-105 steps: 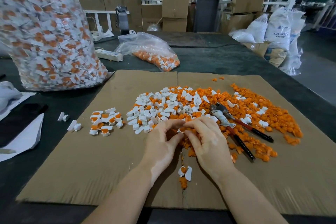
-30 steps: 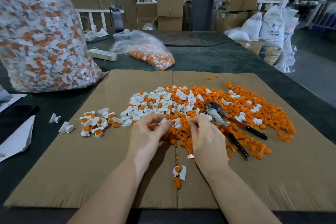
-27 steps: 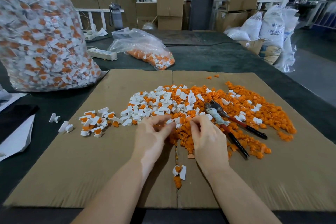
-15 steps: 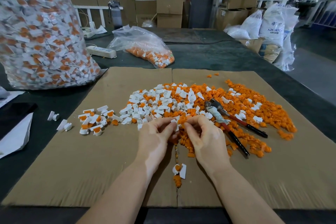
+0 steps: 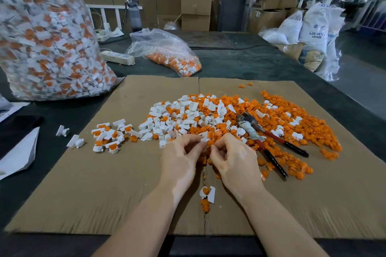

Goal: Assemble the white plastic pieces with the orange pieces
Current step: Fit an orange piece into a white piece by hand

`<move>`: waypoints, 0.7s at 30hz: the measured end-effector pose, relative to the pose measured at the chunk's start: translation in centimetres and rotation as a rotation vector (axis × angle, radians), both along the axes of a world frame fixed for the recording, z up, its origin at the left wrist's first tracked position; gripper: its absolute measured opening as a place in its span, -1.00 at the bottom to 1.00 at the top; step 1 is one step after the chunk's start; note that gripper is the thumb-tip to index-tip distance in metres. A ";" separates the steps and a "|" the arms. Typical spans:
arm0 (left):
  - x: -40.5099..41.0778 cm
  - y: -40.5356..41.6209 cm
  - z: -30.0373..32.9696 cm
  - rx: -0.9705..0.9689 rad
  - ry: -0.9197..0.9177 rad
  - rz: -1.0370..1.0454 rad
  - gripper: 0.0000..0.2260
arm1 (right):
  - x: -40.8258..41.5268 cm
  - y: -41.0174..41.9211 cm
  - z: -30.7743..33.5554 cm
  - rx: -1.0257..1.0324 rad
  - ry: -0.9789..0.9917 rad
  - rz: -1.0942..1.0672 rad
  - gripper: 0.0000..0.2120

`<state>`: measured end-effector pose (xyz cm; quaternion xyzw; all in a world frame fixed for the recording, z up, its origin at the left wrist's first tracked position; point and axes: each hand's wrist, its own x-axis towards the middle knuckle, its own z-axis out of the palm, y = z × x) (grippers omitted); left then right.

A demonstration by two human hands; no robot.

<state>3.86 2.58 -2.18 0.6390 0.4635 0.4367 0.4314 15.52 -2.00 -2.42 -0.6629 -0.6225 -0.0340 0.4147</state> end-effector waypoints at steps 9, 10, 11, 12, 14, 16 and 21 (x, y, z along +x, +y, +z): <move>0.0 0.0 0.2 -0.002 -0.036 -0.012 -0.90 | 0.1 -0.2 0.0 0.010 0.095 0.103 -0.91; -0.1 0.0 0.2 -0.034 -0.076 -0.013 -0.90 | 0.1 -0.2 0.1 0.010 0.114 0.123 -0.92; -0.2 0.0 0.3 -0.056 -0.100 -0.013 -0.91 | 0.1 -0.2 0.1 0.017 0.127 0.134 -0.93; -0.2 0.0 0.3 -0.069 -0.112 -0.012 -0.92 | 0.1 -0.2 0.2 0.031 0.133 0.136 -0.94; -0.3 0.0 0.3 -0.083 -0.130 -0.012 -0.92 | 0.3 -0.3 0.3 0.071 0.120 0.132 -0.90; -0.3 0.1 0.3 -0.079 -0.131 -0.020 -0.90 | 0.4 -0.3 0.3 0.091 0.086 0.140 -0.83; -0.2 0.1 0.2 -0.079 -0.140 -0.042 -0.89 | 0.3 -0.2 0.4 0.081 0.031 0.157 -0.77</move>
